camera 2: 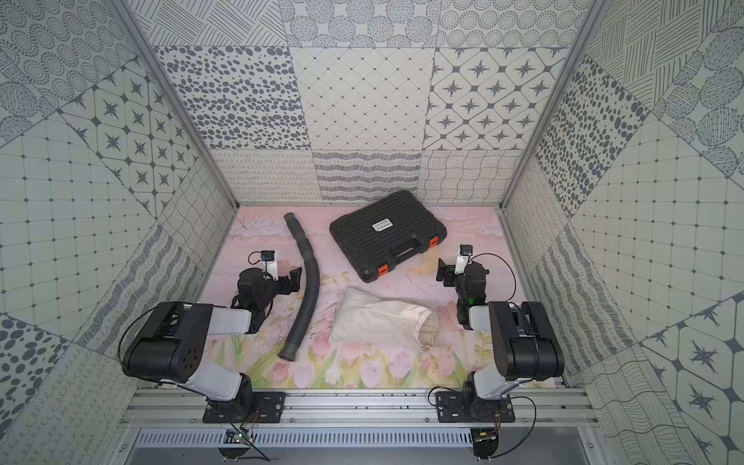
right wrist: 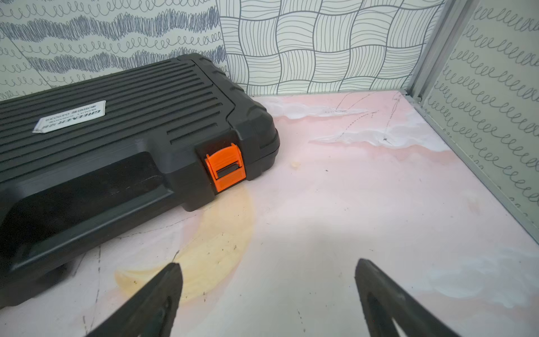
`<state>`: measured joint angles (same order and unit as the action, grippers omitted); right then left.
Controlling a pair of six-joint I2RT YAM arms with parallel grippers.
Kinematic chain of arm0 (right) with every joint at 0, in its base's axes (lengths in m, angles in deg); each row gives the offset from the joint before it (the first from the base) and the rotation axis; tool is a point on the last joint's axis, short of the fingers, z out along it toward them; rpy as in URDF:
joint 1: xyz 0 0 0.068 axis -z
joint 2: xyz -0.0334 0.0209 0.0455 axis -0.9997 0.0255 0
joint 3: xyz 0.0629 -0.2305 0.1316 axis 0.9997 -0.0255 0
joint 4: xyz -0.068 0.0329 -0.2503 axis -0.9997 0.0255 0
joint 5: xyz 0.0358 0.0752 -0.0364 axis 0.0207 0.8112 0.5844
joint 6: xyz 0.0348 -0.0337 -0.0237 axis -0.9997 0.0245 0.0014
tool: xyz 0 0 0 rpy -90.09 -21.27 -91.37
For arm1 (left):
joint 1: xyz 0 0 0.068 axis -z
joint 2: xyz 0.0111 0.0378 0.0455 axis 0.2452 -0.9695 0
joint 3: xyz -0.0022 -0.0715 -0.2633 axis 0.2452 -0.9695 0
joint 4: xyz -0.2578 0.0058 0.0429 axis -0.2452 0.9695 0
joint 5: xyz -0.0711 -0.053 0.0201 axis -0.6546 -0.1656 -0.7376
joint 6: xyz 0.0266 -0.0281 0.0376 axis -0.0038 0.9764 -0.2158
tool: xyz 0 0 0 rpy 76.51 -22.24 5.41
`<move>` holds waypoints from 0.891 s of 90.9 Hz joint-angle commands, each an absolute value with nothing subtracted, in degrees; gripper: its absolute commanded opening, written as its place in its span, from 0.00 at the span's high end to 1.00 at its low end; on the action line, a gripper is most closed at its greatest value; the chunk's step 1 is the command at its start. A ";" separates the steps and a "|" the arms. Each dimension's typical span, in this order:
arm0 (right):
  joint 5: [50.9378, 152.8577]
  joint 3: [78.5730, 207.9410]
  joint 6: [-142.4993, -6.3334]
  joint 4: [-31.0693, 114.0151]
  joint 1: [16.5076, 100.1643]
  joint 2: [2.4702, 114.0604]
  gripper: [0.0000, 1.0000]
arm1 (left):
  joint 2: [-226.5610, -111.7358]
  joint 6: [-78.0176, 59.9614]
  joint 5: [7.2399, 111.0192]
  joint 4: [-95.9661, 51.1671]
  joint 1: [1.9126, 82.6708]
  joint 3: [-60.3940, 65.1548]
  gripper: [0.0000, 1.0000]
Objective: Close the soil bag
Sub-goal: Adjust the soil bag at the center of the board.
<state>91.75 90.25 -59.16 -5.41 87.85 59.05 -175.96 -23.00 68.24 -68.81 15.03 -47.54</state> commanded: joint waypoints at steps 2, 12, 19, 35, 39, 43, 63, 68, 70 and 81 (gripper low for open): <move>91.22 89.65 -59.55 -8.06 87.57 59.66 0.03 | -176.17 -23.87 68.39 -68.59 14.70 -47.36 0.03; 91.22 89.74 -59.54 -8.07 87.57 59.66 0.03 | -176.11 -23.87 68.37 -68.60 14.70 -47.40 0.03; 91.22 89.66 -59.50 -8.11 87.54 59.66 0.03 | -176.22 -23.80 68.39 -68.63 14.68 -47.52 0.03; 91.30 89.78 -59.62 -8.11 87.65 59.69 0.03 | -176.15 -23.83 68.37 -68.63 14.69 -47.47 0.03; 91.27 89.78 -59.55 -8.11 87.66 59.70 0.03 | -176.11 -23.86 68.37 -68.61 14.67 -47.44 0.03; 91.41 89.73 -59.60 -8.10 87.66 59.71 0.03 | -176.18 -23.83 68.33 -68.65 14.66 -47.51 0.03; 87.36 90.47 -61.11 -5.38 87.55 57.07 0.03 | -173.51 -23.24 70.23 -62.63 14.75 -45.29 0.03; 85.08 92.06 -61.81 0.51 87.57 53.98 0.03 | -171.22 -22.07 72.35 -54.98 14.72 -42.31 0.03; 84.65 92.80 -62.14 3.36 87.57 52.77 0.03 | -170.51 -21.38 73.63 -51.51 14.65 -40.88 0.03; 79.76 101.54 -69.30 25.68 87.57 46.01 0.03 | -168.71 -17.30 76.77 -36.10 14.71 -33.85 0.03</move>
<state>85.95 93.60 -62.31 8.25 87.85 52.14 -171.58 -22.02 70.85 -57.96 15.03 -41.23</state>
